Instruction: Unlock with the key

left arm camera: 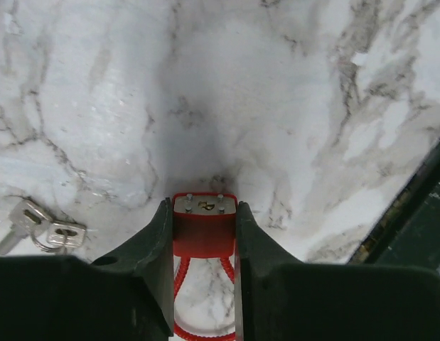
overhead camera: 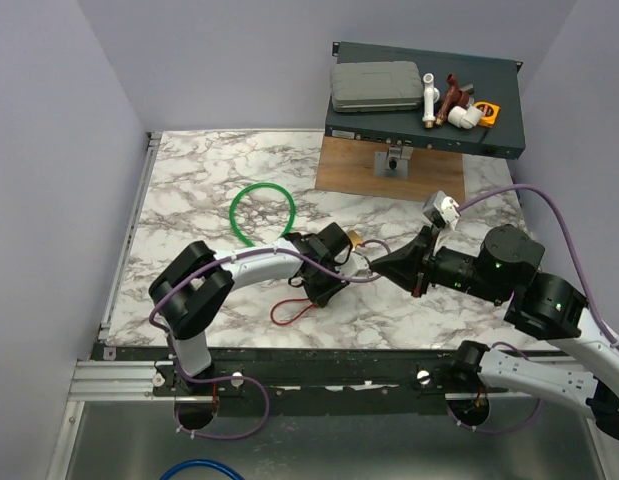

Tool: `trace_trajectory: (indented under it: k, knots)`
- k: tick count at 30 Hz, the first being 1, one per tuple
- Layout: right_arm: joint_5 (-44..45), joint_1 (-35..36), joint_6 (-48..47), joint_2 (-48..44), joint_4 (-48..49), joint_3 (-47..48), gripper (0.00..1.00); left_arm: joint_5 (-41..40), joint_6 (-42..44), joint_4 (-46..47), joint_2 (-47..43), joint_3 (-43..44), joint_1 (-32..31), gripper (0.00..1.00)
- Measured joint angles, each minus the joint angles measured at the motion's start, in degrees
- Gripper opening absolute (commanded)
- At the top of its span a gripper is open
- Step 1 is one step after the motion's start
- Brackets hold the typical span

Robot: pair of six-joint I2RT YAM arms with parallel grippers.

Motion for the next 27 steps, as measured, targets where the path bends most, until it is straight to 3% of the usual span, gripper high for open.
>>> trace_trajectory:
  k: [7,17,27]
  knots:
    - [0.48,0.0,-1.95,1.7,-0.35,2.08,0.01,10.62,7.52,-12.44,-6.12,4.02,2.36,0.0]
    - [-0.22,-0.07,-6.49,5.6,-1.77,6.69,0.01,28.0,29.9,-44.5,-19.04,32.68,12.44,0.0]
    - [-4.68,-0.09,-15.67,15.08,-6.34,11.39,0.01,39.1,45.79,-55.76,-40.06,29.68,13.14,0.0]
